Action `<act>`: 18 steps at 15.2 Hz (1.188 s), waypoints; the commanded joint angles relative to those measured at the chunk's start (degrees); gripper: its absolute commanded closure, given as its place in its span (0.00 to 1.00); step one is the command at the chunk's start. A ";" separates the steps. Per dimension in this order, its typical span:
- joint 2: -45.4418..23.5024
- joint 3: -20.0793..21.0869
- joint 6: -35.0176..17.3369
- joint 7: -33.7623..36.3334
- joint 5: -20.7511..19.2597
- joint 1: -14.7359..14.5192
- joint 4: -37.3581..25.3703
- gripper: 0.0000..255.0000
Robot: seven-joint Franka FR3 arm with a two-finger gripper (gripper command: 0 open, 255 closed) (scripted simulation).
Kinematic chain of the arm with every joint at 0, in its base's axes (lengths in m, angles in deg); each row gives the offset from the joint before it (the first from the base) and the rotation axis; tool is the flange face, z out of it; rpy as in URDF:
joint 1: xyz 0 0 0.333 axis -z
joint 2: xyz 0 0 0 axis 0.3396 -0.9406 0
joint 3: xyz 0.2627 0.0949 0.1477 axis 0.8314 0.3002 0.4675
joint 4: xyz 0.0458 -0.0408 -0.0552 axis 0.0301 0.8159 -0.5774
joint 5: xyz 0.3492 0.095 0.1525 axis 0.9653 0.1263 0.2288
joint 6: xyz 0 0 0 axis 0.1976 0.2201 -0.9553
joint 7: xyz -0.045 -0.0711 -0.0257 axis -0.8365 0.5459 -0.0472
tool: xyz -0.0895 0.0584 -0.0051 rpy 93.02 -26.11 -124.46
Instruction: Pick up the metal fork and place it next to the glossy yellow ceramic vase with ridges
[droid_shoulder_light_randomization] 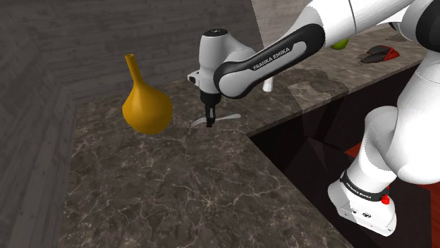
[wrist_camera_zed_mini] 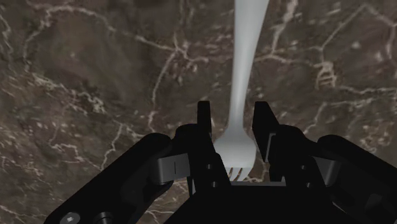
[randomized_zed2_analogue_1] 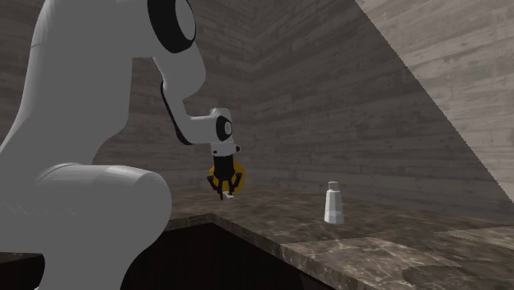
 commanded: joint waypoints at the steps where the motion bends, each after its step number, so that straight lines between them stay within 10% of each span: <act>1: 0.00 0.00 -0.02 0.00 0.00 0.00 0.00 1.00; 3: 0.00 0.00 -0.02 0.00 0.00 0.00 0.00 1.00; 4: 0.00 0.00 -0.02 0.00 0.00 0.00 0.00 0.00; 18: 3.95 0.14 6.62 0.29 -0.39 -0.20 -2.71 0.00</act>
